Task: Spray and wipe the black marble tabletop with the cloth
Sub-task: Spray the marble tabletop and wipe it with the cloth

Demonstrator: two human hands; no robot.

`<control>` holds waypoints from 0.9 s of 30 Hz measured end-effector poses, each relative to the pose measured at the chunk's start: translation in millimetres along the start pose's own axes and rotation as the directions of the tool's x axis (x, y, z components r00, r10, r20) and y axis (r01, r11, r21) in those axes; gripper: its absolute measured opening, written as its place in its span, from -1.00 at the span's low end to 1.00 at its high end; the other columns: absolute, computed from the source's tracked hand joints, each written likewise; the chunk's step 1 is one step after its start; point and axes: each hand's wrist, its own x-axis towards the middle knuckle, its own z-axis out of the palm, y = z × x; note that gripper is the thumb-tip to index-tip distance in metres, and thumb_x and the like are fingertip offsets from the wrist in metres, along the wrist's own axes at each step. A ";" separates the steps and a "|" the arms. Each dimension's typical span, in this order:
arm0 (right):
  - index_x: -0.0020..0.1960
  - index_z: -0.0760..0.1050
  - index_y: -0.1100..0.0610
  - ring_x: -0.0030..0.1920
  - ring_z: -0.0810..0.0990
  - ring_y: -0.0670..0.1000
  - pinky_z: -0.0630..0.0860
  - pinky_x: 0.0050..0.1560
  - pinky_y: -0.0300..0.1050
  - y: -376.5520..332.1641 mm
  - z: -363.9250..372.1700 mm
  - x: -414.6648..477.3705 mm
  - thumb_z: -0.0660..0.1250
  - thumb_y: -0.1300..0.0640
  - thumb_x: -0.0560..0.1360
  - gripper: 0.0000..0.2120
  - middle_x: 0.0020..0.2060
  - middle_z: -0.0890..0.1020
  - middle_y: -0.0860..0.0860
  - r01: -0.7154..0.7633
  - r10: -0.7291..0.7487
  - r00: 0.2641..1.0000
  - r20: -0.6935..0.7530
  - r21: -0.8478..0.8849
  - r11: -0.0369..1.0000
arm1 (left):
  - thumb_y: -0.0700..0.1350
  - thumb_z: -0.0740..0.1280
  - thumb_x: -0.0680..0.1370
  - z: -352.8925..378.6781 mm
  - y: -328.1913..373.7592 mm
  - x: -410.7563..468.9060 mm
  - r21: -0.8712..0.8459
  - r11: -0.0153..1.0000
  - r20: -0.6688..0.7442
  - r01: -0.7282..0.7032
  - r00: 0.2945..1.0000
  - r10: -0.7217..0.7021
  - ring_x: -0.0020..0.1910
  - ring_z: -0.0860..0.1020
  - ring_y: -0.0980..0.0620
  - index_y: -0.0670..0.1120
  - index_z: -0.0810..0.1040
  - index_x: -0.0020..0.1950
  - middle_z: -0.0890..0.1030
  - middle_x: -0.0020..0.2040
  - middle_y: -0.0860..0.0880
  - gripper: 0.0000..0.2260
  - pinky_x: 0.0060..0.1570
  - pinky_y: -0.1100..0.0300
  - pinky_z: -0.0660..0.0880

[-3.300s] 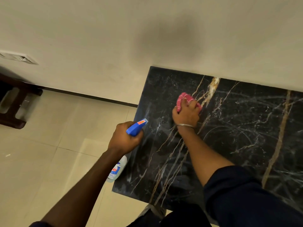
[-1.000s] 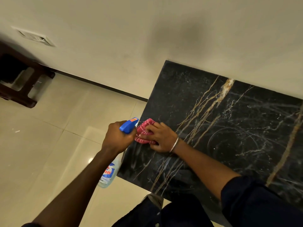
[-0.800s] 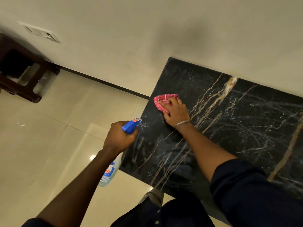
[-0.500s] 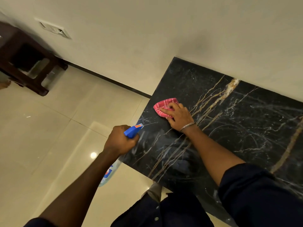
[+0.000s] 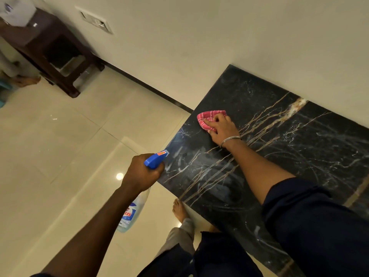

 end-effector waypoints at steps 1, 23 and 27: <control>0.43 0.39 -0.13 0.22 0.38 0.20 0.47 0.22 0.15 -2.8 0.5 2.3 0.31 0.03 0.54 -0.54 0.24 0.39 0.13 0.001 -0.001 1.000 0.005 0.002 1.000 | -0.20 0.37 0.47 -0.3 -2.0 -1.7 -0.007 1.000 -0.010 0.013 1.000 -0.013 -0.55 0.35 0.12 0.01 0.37 -0.38 0.41 -0.49 0.02 -0.72 -0.48 0.37 0.29; 0.43 0.39 -0.03 0.19 0.41 0.15 0.53 0.13 0.04 -74.6 31.0 -29.7 0.27 -0.07 0.52 -0.51 0.24 0.40 0.16 -0.031 0.031 0.995 -0.100 -0.006 0.999 | -0.17 0.37 0.50 -16.7 -23.9 23.8 0.048 0.999 0.023 -0.004 1.000 0.003 -0.47 0.41 0.07 -0.03 0.42 -0.27 0.45 -0.44 -0.01 -0.81 -0.36 0.31 0.38; 0.30 0.49 -0.05 0.20 0.44 0.14 0.55 0.02 0.01 -120.4 68.3 -82.7 0.28 -0.06 0.44 -0.56 0.23 0.46 0.11 0.379 -0.379 0.925 -0.004 0.041 0.925 | -0.17 0.37 0.48 -18.6 -20.4 33.6 0.049 0.998 0.025 -0.030 0.999 0.029 -0.49 0.38 0.08 -0.01 0.41 -0.32 0.45 -0.46 -0.03 -0.77 -0.38 0.27 0.36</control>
